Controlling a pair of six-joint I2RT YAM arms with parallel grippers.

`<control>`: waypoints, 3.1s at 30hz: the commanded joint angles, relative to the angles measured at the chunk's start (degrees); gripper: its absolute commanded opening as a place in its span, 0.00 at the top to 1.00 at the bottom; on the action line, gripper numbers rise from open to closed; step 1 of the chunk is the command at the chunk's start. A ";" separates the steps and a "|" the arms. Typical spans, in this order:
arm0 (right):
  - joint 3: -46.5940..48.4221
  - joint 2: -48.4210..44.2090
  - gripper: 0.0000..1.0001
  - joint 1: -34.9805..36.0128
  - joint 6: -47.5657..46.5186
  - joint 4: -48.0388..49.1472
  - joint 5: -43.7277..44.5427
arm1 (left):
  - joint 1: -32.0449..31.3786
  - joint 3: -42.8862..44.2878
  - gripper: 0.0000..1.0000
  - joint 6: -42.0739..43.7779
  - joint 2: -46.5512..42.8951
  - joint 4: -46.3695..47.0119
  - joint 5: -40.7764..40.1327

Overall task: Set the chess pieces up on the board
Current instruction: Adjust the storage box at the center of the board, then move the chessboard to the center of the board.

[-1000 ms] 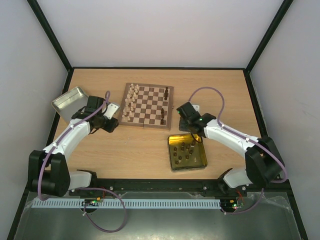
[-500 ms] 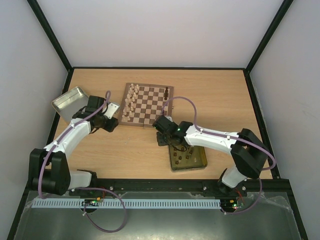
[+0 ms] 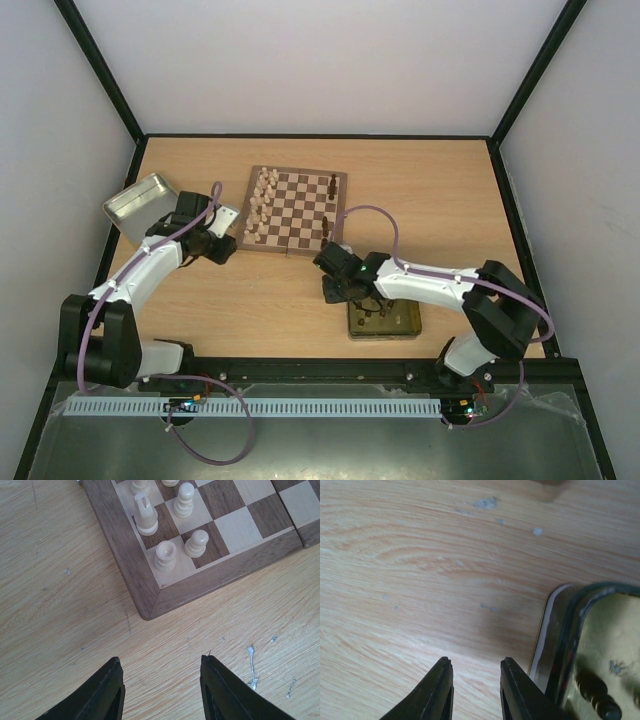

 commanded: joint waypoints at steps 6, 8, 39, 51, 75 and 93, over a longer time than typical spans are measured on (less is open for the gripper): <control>-6.89 -9.72 0.75 0.28 2.87 -5.19 0.96 | -0.21 -0.56 0.56 -0.56 0.60 -0.24 -0.41; -8.25 -11.67 0.75 0.31 3.47 -5.99 0.59 | -0.25 -0.58 0.55 -0.63 0.65 -0.25 -0.42; 23.66 9.28 0.78 -32.79 -2.63 1.44 -1.66 | 10.12 52.85 0.95 0.75 42.87 -7.68 4.66; 37.26 29.25 0.97 -38.41 -3.56 3.00 -4.50 | 11.26 77.89 0.98 -8.12 66.69 -6.77 15.47; 32.91 33.96 0.98 -38.41 -3.36 6.33 -8.63 | 11.61 89.06 0.98 -29.77 81.75 7.86 30.40; 31.51 36.13 0.98 -37.64 -3.84 6.67 -14.22 | 9.37 91.56 0.98 -32.94 84.71 4.68 31.74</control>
